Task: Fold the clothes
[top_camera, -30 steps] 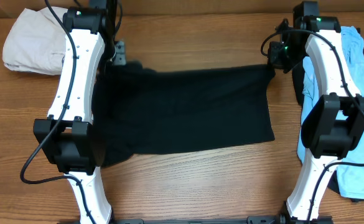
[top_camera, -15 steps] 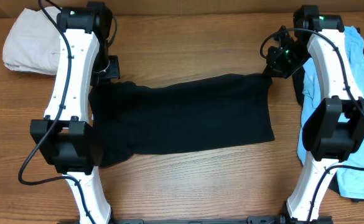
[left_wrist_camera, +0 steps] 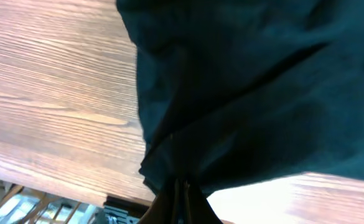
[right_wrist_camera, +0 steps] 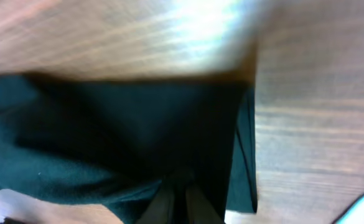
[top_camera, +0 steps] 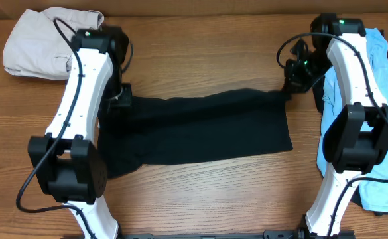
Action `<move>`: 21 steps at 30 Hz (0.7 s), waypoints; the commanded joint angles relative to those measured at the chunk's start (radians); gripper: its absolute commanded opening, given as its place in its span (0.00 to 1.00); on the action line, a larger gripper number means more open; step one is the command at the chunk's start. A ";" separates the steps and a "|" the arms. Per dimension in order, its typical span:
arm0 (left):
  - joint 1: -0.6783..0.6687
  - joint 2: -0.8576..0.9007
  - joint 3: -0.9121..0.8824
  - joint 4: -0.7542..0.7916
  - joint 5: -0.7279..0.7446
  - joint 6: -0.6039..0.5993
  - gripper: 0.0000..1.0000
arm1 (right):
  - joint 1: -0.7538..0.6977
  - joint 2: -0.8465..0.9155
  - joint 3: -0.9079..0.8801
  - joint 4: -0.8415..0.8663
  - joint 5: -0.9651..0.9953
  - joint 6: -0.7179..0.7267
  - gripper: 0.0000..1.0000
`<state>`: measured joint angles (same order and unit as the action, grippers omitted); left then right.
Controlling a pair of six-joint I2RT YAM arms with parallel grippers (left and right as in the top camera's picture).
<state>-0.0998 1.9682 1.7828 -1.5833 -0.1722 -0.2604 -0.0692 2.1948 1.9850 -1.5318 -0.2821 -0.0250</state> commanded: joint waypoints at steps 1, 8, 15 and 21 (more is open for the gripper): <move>0.006 -0.007 -0.138 0.050 -0.022 -0.017 0.04 | 0.003 -0.059 -0.089 0.034 0.044 0.050 0.04; 0.012 -0.006 -0.312 0.193 -0.021 -0.015 0.07 | 0.002 -0.100 -0.287 0.158 0.113 0.124 0.04; 0.011 -0.006 -0.356 0.224 -0.016 -0.009 0.78 | 0.002 -0.100 -0.433 0.254 0.114 0.124 0.42; 0.014 -0.006 -0.344 0.223 -0.023 -0.010 1.00 | -0.009 -0.100 -0.490 0.306 0.114 0.123 0.74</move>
<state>-0.0963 1.9686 1.4326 -1.3602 -0.1776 -0.2634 -0.0700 2.1338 1.5101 -1.2407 -0.1749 0.0944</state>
